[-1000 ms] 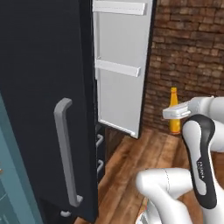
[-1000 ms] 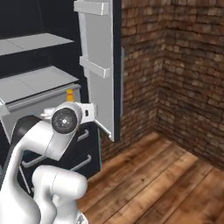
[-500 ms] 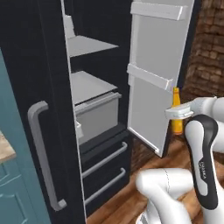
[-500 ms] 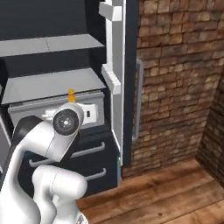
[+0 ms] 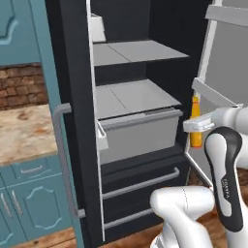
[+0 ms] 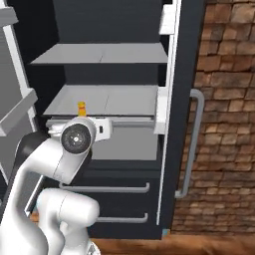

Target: Place the beer and liquor on the top shelf of the fridge to keep them out of children's reach, and place the orange on lower shelves for easy access.

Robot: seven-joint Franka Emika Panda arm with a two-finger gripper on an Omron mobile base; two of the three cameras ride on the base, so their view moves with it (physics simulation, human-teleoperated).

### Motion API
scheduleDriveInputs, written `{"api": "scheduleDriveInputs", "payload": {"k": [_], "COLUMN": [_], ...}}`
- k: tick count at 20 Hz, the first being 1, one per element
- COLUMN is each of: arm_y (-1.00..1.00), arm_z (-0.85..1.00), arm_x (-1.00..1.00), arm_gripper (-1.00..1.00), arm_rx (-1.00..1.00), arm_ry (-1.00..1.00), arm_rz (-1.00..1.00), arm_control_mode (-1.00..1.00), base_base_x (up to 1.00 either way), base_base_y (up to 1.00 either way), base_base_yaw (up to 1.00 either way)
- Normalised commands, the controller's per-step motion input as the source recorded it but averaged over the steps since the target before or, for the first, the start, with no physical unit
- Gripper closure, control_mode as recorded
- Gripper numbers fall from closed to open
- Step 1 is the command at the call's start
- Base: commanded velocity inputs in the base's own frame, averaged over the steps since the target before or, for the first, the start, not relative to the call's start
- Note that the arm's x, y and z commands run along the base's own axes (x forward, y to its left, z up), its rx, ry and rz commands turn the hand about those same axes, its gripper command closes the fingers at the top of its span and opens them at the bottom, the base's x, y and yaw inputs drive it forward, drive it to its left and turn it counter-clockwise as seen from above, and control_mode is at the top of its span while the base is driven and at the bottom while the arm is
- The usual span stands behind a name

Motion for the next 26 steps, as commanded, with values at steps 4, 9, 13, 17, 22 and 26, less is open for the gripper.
{"api": "scheduleDriveInputs", "payload": {"k": [4, 9, 13, 17, 22, 26], "arm_y": [0.00, 0.00, 0.00, 0.00, 0.00, -0.11], "arm_z": [0.00, 0.00, 0.00, -0.02, 0.20, 0.61], "arm_x": [0.00, 0.00, 0.00, 0.21, 0.18, 0.24], "arm_gripper": [1.00, 1.00, 1.00, 1.00, 1.00, 1.00], "arm_rx": [0.00, 0.00, 0.00, 0.00, 0.03, 0.09], "arm_ry": [0.00, 0.00, 0.00, -0.11, -0.23, -0.26], "arm_rz": [0.00, 0.00, 0.00, 0.00, 0.00, 0.00], "arm_control_mode": [1.00, 1.00, 1.00, -1.00, -1.00, -1.00], "base_base_x": [0.54, 0.54, 0.47, 0.11, 0.00, 0.00], "base_base_y": [-0.01, -0.19, -0.11, 0.00, 0.00, 0.00], "base_base_yaw": [0.44, 0.23, 0.04, 0.00, 0.00, 0.00]}}
